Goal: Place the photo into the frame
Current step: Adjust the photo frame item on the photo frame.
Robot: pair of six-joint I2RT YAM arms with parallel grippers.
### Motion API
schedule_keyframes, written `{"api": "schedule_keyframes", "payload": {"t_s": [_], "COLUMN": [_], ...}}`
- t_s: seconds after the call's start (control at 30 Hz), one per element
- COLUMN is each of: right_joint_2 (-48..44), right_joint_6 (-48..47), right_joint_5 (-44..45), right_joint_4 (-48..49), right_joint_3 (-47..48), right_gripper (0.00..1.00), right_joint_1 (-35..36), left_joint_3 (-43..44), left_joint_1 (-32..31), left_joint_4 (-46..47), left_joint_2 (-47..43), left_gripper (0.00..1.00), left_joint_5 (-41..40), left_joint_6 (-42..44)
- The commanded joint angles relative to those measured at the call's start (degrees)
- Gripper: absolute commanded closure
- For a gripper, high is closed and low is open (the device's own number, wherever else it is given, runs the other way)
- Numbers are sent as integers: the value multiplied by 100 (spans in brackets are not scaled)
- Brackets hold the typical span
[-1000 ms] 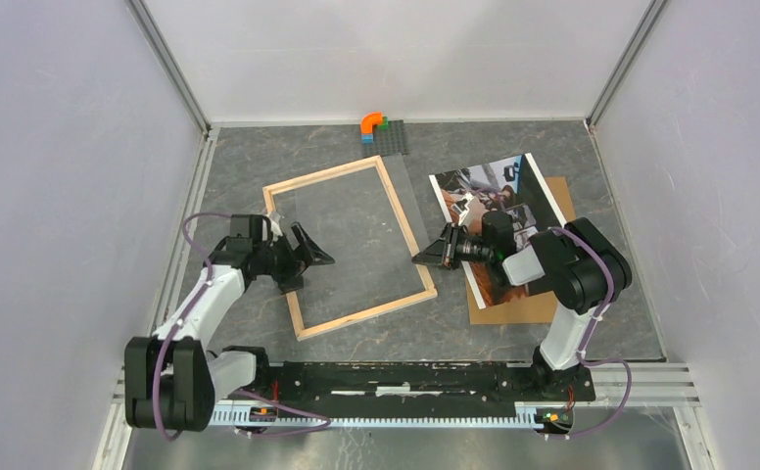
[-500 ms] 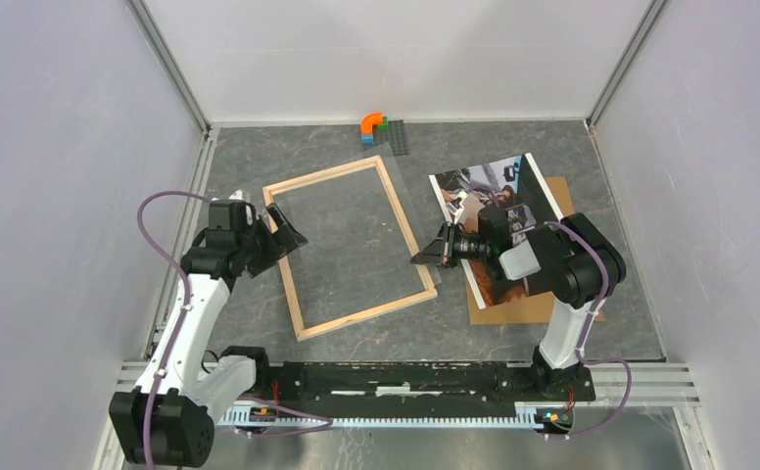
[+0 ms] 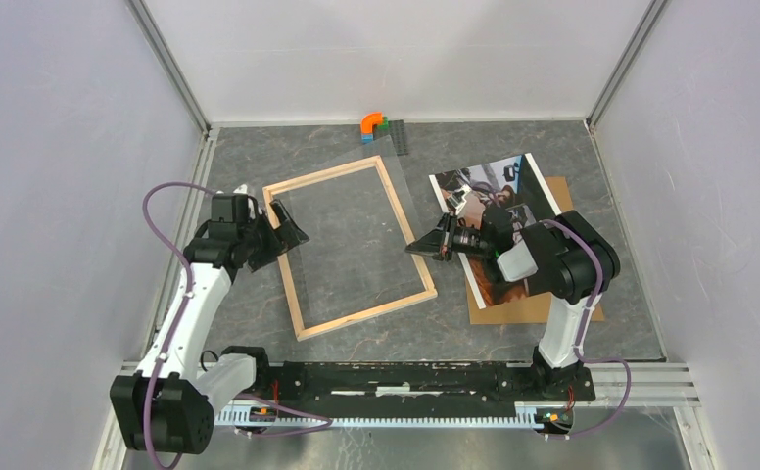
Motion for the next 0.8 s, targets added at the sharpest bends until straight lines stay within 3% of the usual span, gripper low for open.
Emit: {"api": "schedule_keyframes", "payload": {"t_s": [0.0, 0.23, 0.43, 0.77], "right_joint_2": [-243, -317, -446, -44], "right_joint_6": [649, 1214, 412, 208], "right_joint_5": [-57, -41, 18, 86], "right_joint_4": [862, 1204, 19, 146], "right_joint_3": [85, 355, 659, 584], "right_gripper": [100, 100, 100, 100], "right_joint_1": [120, 435, 698, 703], "left_joint_3": [481, 903, 1017, 607], "left_joint_1": [-19, -20, -16, -21], "left_joint_4": [293, 214, 236, 508], "left_joint_2": [-236, -418, -435, -462], "left_gripper": [0, 0, 0, 0], "left_joint_5": [82, -245, -376, -403], "left_joint_6": [527, 784, 872, 948]}}
